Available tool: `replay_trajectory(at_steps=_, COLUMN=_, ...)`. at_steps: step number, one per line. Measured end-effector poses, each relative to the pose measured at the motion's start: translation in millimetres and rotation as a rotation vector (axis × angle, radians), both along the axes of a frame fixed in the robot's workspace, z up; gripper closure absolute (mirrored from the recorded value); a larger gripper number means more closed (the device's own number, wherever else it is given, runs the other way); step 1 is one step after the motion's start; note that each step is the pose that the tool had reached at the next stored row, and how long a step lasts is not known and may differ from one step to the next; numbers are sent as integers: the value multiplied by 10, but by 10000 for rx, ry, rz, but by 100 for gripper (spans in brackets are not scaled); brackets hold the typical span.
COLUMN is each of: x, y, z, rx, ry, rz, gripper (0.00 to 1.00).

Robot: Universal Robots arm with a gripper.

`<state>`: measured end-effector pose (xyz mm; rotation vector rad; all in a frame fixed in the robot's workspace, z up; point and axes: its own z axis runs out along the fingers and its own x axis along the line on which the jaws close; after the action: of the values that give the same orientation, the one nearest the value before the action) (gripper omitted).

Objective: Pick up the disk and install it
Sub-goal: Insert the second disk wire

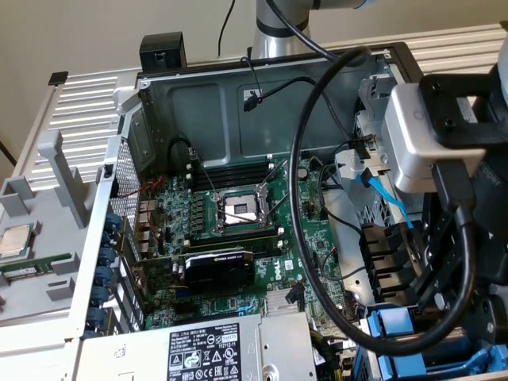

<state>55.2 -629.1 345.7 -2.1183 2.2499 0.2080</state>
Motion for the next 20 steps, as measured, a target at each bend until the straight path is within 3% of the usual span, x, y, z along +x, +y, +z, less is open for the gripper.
replay_trajectory(at_steps=20, x=-1, y=0, z=-16, rx=0, ry=-2, rz=57, gripper=84)
